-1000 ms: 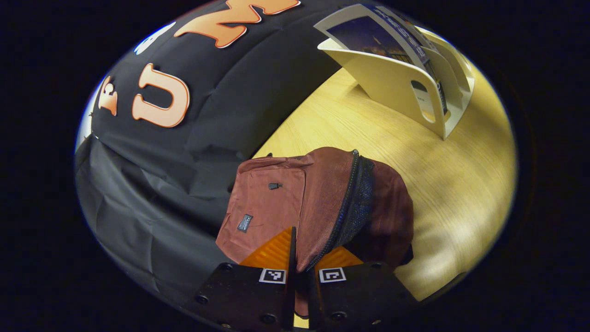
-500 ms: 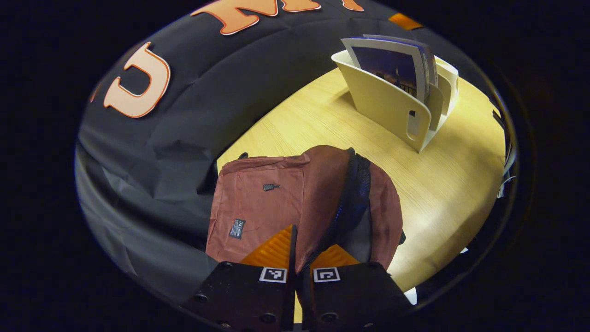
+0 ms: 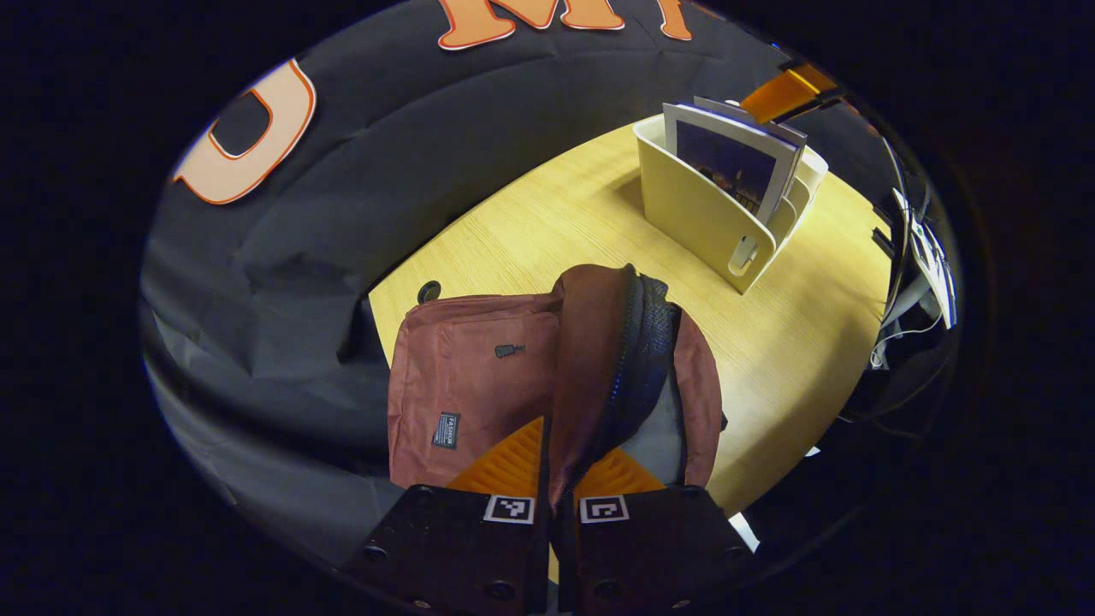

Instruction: Open the schoolbag, grab two books from the bookshelf and put them into the schoolbag.

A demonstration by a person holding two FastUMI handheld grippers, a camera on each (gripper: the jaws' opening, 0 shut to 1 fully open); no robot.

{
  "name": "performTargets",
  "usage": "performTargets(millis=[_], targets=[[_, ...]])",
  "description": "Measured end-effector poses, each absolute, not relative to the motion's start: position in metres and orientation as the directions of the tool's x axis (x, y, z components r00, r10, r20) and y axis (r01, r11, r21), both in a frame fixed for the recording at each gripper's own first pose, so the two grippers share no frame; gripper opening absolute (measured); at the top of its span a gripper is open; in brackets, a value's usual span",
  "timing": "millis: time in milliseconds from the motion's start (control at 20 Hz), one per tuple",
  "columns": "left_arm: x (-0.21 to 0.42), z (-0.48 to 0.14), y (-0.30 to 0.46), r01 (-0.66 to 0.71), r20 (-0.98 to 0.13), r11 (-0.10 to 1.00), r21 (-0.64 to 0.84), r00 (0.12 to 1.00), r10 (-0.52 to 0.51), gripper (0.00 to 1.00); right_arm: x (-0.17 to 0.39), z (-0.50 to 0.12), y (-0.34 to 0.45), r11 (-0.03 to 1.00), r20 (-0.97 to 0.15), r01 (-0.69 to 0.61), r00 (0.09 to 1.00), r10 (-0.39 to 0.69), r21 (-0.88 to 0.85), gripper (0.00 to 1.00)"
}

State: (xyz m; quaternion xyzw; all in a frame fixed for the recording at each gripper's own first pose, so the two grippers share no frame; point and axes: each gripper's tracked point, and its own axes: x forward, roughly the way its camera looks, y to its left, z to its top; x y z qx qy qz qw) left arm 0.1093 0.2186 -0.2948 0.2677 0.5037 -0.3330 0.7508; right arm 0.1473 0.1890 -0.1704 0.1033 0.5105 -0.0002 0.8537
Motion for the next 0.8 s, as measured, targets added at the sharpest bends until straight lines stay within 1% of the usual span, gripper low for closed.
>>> performTargets(millis=[150,250,300,400,450,550,650,700,750,800], targets=[[0.117,-0.291,0.225,0.776,-0.934,0.63,0.032,0.247,-0.257,0.05,0.154,-0.184,0.187,0.98,-0.895,0.135,0.441,0.072,0.145,0.96],[0.116,-0.294,0.224,0.777,-0.935,0.629,-0.001,0.222,-0.276,0.05,0.163,-0.19,0.177,0.991,-0.907,0.114,0.421,0.016,0.07,0.96],[0.117,-0.295,0.224,0.776,-0.935,0.631,-0.013,0.214,-0.282,0.05,0.171,-0.19,0.17,0.994,-0.905,0.102,0.425,-0.019,0.027,0.97],[0.118,-0.296,0.225,0.77,-0.937,0.638,-0.022,0.207,-0.283,0.06,0.178,-0.198,0.173,0.996,-0.919,0.085,0.393,-0.027,0.007,0.97],[0.119,-0.296,0.225,0.77,-0.937,0.637,-0.023,0.207,-0.283,0.05,0.18,-0.202,0.177,0.998,-0.928,0.063,0.373,-0.013,0.011,0.98],[0.119,-0.295,0.228,0.767,-0.938,0.641,-0.02,0.208,-0.278,0.05,0.182,-0.211,0.175,0.999,-0.941,0.036,0.335,-0.032,-0.021,0.97],[0.119,-0.295,0.228,0.757,-0.939,0.653,-0.019,0.21,-0.271,0.05,0.18,-0.222,0.177,0.999,-0.959,0.013,0.282,-0.037,-0.034,0.93],[0.118,-0.295,0.226,0.752,-0.94,0.659,-0.021,0.21,-0.27,0.05,0.18,-0.227,0.177,0.999,-0.966,0.012,0.255,-0.04,-0.038,0.88],[0.117,-0.296,0.226,0.748,-0.94,0.664,-0.025,0.209,-0.27,0.05,0.18,-0.23,0.177,0.999,-0.971,0.016,0.234,-0.041,-0.038,0.85],[0.115,-0.296,0.226,0.746,-0.939,0.665,-0.025,0.21,-0.271,0.05,0.181,-0.233,0.176,0.999,-0.974,0.024,0.22,-0.047,-0.043,0.78]])
